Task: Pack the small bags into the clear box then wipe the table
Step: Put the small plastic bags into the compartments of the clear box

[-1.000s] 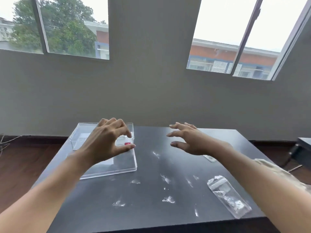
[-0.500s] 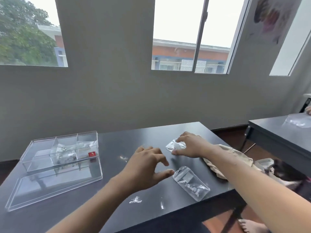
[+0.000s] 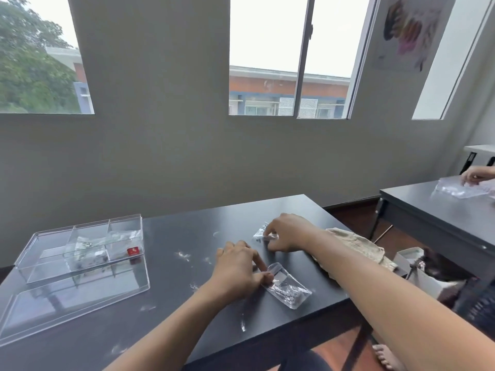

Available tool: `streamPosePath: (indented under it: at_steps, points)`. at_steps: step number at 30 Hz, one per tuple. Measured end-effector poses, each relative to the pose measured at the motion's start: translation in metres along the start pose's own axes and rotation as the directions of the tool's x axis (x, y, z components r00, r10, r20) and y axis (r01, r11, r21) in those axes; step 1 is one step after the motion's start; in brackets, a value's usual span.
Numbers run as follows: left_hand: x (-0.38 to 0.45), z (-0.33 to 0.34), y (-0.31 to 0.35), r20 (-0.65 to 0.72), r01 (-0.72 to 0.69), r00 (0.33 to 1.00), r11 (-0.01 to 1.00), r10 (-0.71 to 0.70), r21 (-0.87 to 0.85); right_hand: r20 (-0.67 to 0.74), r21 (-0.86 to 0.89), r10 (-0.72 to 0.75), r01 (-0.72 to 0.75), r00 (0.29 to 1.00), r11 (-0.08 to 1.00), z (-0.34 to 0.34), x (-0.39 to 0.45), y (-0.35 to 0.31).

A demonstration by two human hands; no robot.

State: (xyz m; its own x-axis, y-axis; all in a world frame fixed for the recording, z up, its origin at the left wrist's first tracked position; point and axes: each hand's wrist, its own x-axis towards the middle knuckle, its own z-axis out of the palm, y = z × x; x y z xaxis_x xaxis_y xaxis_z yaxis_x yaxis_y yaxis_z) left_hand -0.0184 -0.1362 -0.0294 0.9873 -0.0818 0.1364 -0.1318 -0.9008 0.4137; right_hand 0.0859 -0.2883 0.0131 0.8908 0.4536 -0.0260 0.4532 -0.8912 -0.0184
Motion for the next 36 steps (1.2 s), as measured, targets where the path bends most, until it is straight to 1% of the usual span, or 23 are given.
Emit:
streamPosePath:
  at_steps: [4, 7, 9, 11, 14, 16, 18, 22, 25, 27, 30, 33, 34, 36]
  points:
    - [-0.001, 0.002, 0.000, 0.007, 0.025, 1.000, 0.999, -0.024, -0.037, -0.014, -0.042, -0.006, 0.005, 1.000, 0.999, -0.002, 0.002, 0.000]
    - [-0.003, 0.002, 0.001, -0.014, 0.017, 1.000, 1.000, -0.017, -0.022, -0.024, -0.028, 0.012, -0.012, 1.000, 1.000, -0.003, 0.002, 0.003]
    - [-0.005, 0.000, 0.000, -0.044, 0.005, 0.999, 0.998, -0.008, -0.066, -0.054, -0.004, 0.029, -0.029, 0.998, 1.000, -0.003, 0.000, 0.005]
    - [-0.010, -0.005, -0.004, -0.066, -0.011, 0.998, 0.970, -0.005, -0.242, -0.116, 0.022, 0.044, -0.041, 0.992, 0.999, -0.002, 0.000, 0.007]
    - [-0.022, -0.019, -0.009, -0.062, -0.021, 0.998, 0.831, -0.017, -0.556, -0.240, 0.046, 0.040, -0.029, 0.970, 0.999, -0.005, -0.001, 0.006]
    - [-0.027, -0.028, -0.015, -0.092, -0.038, 0.995, 0.732, -0.034, -0.681, -0.331, 0.057, 0.016, 0.002, 0.944, 0.998, -0.010, 0.000, 0.001]
    - [-0.031, -0.038, -0.025, -0.117, -0.033, 0.990, 0.659, -0.083, -0.751, -0.414, 0.058, -0.007, 0.034, 0.910, 0.998, -0.016, 0.001, -0.007]
    - [-0.038, -0.057, -0.054, -0.199, -0.026, 0.953, 0.589, -0.230, -0.808, -0.550, 0.040, -0.046, 0.081, 0.834, 0.996, -0.033, 0.004, -0.035]
    - [-0.045, -0.075, -0.076, -0.234, -0.012, 0.914, 0.553, -0.333, -0.833, -0.588, 0.074, -0.074, 0.144, 0.805, 0.987, -0.042, 0.006, -0.057]
    - [-0.054, -0.090, -0.087, -0.207, 0.013, 0.919, 0.551, -0.335, -0.835, -0.599, 0.088, -0.095, 0.183, 0.795, 0.979, -0.041, 0.007, -0.074]
    - [-0.073, -0.112, -0.104, -0.182, 0.021, 0.936, 0.561, -0.302, -0.828, -0.589, 0.085, -0.173, 0.274, 0.789, 0.958, -0.032, 0.009, -0.106]
    - [-0.095, -0.129, -0.130, -0.223, 0.009, 0.906, 0.544, -0.359, -0.839, -0.568, 0.067, -0.265, 0.365, 0.779, 0.929, -0.023, 0.018, -0.142]
    - [-0.102, -0.134, -0.141, -0.235, 0.003, 0.888, 0.516, -0.395, -0.856, -0.563, 0.068, -0.288, 0.391, 0.774, 0.918, -0.021, 0.023, -0.154]
    - [-0.116, -0.146, -0.163, -0.251, -0.029, 0.826, 0.407, -0.504, -0.913, -0.559, 0.098, -0.327, 0.452, 0.762, 0.887, -0.019, 0.031, -0.179]
